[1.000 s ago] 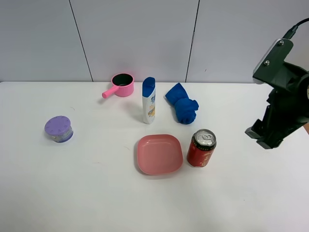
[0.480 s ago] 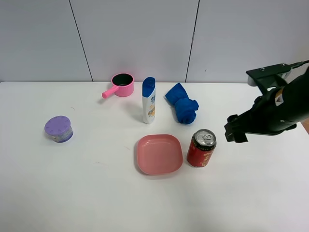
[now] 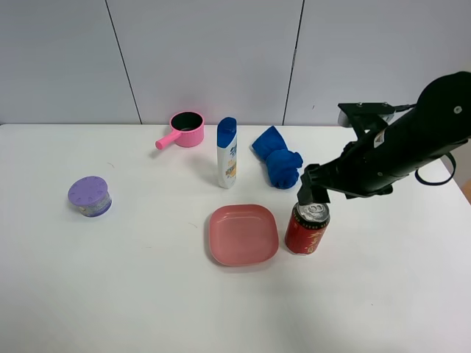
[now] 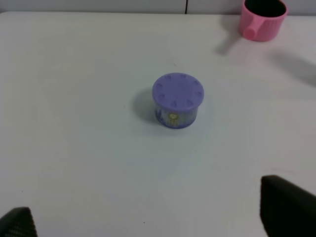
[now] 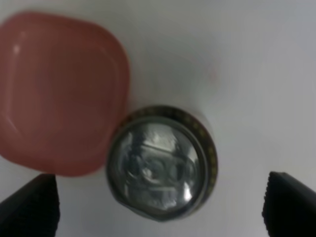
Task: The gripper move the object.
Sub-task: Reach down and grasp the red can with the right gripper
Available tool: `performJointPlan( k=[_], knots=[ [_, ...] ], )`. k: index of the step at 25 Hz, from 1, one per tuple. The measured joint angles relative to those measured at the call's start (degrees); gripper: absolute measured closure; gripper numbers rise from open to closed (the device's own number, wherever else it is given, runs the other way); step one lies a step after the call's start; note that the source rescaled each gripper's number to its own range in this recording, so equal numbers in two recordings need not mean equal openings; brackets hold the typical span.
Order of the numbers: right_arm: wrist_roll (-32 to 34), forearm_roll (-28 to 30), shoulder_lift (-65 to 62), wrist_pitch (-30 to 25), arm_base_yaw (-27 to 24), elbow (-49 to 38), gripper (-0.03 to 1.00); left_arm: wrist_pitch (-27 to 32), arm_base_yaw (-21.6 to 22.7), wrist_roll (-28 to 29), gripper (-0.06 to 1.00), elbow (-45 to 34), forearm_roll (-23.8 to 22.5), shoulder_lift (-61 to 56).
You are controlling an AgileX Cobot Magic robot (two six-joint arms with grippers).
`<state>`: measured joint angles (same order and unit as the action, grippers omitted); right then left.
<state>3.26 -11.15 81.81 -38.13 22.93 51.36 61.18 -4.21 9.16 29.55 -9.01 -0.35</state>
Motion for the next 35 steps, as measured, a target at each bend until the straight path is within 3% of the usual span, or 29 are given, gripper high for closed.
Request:
performJointPlan(
  k=[8, 12, 21, 28, 33, 35],
  knots=[
    [3.99, 5.10, 3.76, -7.39, 0.00, 5.93, -0.03, 0.00, 0.00, -0.04, -0.06, -0.07, 0.00, 0.00],
    [4.03, 5.38, 7.46, -8.12, 0.41, 6.27, -0.03, 0.00, 0.00, -0.04, -0.06, -0.07, 0.00, 0.00],
    [4.03, 5.75, 14.11, -3.81, 3.94, 6.31, -0.03, 0.00, 0.00, -0.04, -0.06, -0.07, 0.05, 0.00],
    [6.00, 9.72, 16.89, -4.16, 4.00, 6.31, -0.03, 0.00, 0.00, -0.04, -0.06, -0.07, 0.05, 0.00],
    [6.00, 10.23, 16.89, -5.99, 4.00, 6.31, 0.29, 0.00, 0.00, -0.04, -0.06, -0.07, 0.05, 0.00],
    [6.00, 10.17, 16.89, -6.42, 4.00, 6.31, 0.35, 0.00, 0.00, -0.04, -0.06, -0.07, 0.05, 0.00]
  ],
)
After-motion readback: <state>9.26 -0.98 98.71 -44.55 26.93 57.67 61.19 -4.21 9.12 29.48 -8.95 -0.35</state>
